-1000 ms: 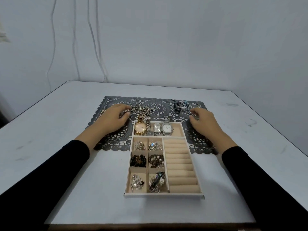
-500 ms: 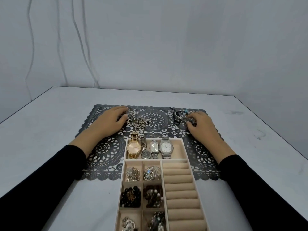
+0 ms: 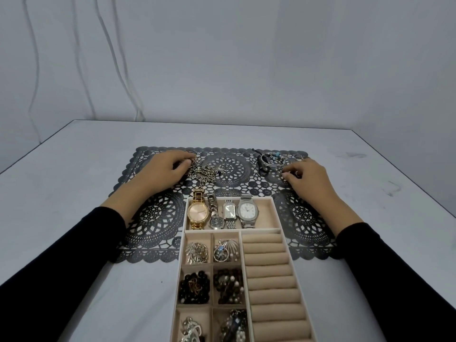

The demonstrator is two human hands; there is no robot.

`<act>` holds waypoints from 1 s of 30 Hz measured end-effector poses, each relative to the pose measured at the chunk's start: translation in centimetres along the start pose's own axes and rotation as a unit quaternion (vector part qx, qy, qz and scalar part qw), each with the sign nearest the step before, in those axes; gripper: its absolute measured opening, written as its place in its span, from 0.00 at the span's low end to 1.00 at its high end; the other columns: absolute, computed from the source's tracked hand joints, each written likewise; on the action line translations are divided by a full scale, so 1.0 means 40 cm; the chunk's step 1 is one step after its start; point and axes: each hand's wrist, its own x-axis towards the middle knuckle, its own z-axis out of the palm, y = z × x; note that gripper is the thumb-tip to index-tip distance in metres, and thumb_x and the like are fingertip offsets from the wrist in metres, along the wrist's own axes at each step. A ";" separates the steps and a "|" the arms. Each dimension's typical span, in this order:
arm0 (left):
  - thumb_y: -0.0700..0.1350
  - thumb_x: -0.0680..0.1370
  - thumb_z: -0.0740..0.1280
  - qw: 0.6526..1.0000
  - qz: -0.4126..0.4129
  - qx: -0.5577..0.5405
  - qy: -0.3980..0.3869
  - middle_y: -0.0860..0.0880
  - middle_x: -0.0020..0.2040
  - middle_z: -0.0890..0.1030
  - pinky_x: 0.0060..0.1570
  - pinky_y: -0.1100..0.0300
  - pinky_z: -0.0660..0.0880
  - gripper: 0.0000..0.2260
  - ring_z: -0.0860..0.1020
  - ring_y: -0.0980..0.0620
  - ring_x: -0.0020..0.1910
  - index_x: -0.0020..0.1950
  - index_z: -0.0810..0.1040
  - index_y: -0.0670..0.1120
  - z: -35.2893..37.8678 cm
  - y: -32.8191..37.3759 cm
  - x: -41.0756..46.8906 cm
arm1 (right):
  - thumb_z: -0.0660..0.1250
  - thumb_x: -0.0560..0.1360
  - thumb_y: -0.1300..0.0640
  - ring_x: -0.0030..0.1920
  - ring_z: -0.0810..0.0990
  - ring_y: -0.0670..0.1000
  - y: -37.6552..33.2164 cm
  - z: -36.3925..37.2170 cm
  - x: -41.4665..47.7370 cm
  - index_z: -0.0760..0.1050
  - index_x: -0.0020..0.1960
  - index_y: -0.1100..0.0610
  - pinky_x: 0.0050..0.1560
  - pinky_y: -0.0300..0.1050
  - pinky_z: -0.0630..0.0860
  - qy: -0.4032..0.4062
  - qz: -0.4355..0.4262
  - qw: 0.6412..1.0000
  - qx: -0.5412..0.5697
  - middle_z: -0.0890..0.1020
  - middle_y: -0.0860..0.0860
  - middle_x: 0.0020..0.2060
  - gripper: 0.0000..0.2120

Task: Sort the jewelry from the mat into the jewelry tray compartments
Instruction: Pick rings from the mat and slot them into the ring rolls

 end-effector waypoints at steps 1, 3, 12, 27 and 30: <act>0.46 0.82 0.62 1.000 -0.006 -0.005 0.019 0.49 0.65 0.79 0.63 0.57 0.67 0.14 0.75 0.50 0.64 0.67 0.77 0.49 -0.003 -0.004 0.005 | 0.68 0.76 0.53 0.53 0.76 0.54 0.000 -0.002 0.003 0.81 0.55 0.54 0.51 0.40 0.66 -0.002 0.002 1.000 0.001 0.77 0.54 0.51 0.10; 0.45 0.81 0.65 0.999 -0.018 -0.006 0.047 0.48 0.61 0.81 0.59 0.58 0.69 0.13 0.76 0.51 0.58 0.64 0.80 0.47 -0.003 -0.008 0.014 | 0.68 0.75 0.53 0.53 0.76 0.54 0.003 -0.005 0.005 0.81 0.54 0.55 0.51 0.40 0.65 -0.007 0.006 1.000 0.001 0.77 0.55 0.52 0.10; 0.47 0.77 0.70 0.999 -0.034 0.021 0.022 0.48 0.51 0.81 0.54 0.55 0.73 0.08 0.77 0.49 0.50 0.54 0.84 0.49 -0.012 -0.002 0.043 | 0.68 0.75 0.56 0.51 0.72 0.51 0.006 0.004 0.010 0.78 0.49 0.53 0.54 0.43 0.67 -0.027 0.012 0.999 0.033 0.72 0.51 0.49 0.03; 0.44 0.77 0.70 0.998 -0.016 0.004 0.053 0.50 0.48 0.83 0.52 0.56 0.73 0.03 0.79 0.50 0.50 0.49 0.83 0.48 -0.011 0.009 0.022 | 0.71 0.72 0.62 0.39 0.77 0.44 -0.015 -0.018 -0.018 0.81 0.44 0.52 0.37 0.21 0.68 0.030 0.007 0.985 0.169 0.82 0.48 0.39 0.05; 0.43 0.77 0.71 0.995 -0.009 -0.016 0.097 0.51 0.45 0.83 0.49 0.60 0.71 0.04 0.79 0.52 0.47 0.49 0.83 0.46 -0.019 0.025 0.012 | 0.72 0.72 0.61 0.38 0.77 0.42 -0.027 -0.031 -0.029 0.82 0.44 0.52 0.36 0.22 0.69 0.024 0.029 0.972 0.232 0.81 0.47 0.38 0.05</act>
